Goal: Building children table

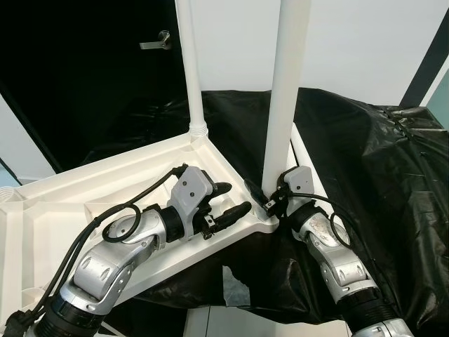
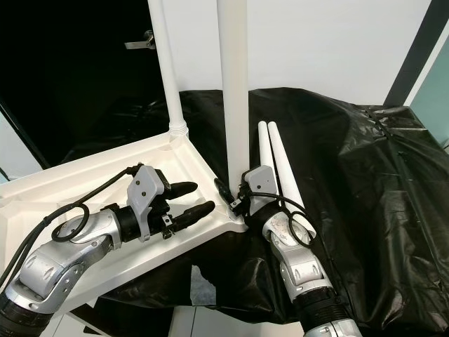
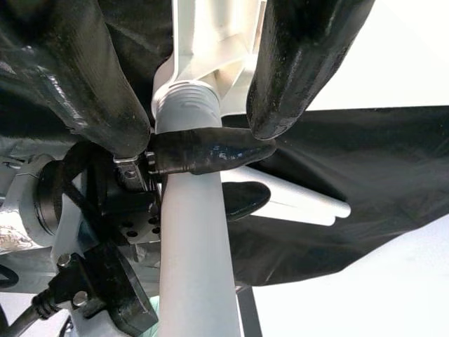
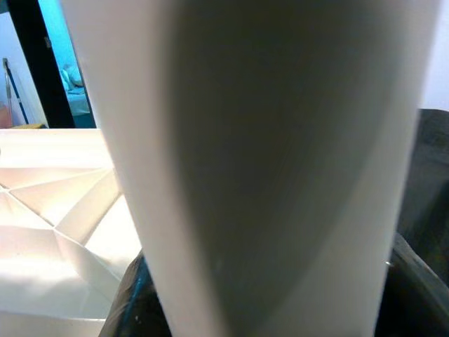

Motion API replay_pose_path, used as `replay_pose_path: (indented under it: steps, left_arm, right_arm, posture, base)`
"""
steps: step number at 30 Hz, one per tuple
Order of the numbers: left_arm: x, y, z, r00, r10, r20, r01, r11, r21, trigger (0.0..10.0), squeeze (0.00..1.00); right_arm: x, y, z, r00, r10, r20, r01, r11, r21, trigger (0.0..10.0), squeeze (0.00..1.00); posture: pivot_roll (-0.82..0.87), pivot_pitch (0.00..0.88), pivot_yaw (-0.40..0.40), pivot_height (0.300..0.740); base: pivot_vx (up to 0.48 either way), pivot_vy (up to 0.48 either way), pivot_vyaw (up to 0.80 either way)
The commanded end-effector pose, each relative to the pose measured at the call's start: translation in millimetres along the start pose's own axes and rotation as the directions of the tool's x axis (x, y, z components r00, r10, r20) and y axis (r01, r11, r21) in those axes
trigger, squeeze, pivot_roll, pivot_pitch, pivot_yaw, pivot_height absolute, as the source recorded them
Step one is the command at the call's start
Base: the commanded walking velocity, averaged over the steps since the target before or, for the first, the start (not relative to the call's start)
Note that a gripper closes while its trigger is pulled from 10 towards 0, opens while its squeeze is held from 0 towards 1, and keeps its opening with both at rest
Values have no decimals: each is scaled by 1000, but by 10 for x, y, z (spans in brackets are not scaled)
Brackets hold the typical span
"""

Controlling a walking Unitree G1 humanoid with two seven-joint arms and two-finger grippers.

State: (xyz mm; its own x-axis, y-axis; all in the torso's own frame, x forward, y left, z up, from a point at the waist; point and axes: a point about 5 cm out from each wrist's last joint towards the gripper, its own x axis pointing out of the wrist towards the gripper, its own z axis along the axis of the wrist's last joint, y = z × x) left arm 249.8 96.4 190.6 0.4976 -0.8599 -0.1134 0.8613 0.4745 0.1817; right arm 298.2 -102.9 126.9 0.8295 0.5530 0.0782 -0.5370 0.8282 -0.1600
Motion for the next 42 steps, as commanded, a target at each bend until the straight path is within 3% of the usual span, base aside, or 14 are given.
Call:
replay_pose_path:
  steps: [1, 7, 13, 22, 26, 31, 35, 42]
  left_arm:
    - [-18, -13, 50, 997, -82, 3, 82, 996, 19, 10000, 0]
    - [-27, -2, 57, 997, -74, 3, 74, 997, 18, 10000, 0]
    - [-39, 5, 61, 998, -67, 3, 67, 998, 18, 10000, 0]
    - [-43, 5, 63, 998, -66, 4, 66, 998, 16, 10000, 0]
    - [-46, 8, 64, 998, -64, 4, 64, 998, 17, 10000, 0]
    - [-49, 9, 64, 998, -65, 3, 65, 998, 17, 10000, 0]
    - [-50, 15, 70, 998, -66, 3, 66, 998, 19, 10000, 0]
    - [-49, 25, 85, 998, -66, 6, 65, 998, 22, 10000, 0]
  right_arm:
    - [-136, 103, -420, 977, 35, -209, -13, 995, 103, 10000, 0]
    - [-143, 110, -448, 975, 39, -217, -9, 990, 137, 10000, 0]
    - [-142, 102, -448, 978, 15, -209, 36, 970, 239, 10000, 0]
    - [-156, 69, -451, 977, -3, -211, 62, 960, 272, 10000, 0]
    - [-178, -2, -483, 973, -66, -219, 141, 928, 345, 10000, 0]
    - [-187, -31, -506, 968, -96, -231, 178, 912, 369, 10000, 0]
    - [-191, 4, -519, 967, -68, -247, 130, 961, 243, 10000, 0]
    - [-196, 116, -553, 964, -2, -266, 37, 992, 124, 10000, 0]
  posture:
    - [94, 0, 31, 740]
    - [98, 0, 29, 740]
    - [99, 0, 28, 740]
    - [97, 0, 28, 740]
    - [98, 0, 29, 740]
    - [97, 0, 33, 740]
    - [97, 0, 34, 740]
    - [98, 0, 35, 740]
  base:
    - [0, 0, 0]
    - [0, 0, 0]
    - [0, 0, 0]
    - [0, 0, 0]
    - [0, 0, 0]
    - [0, 0, 0]
    - [0, 0, 0]
    - [0, 0, 0]
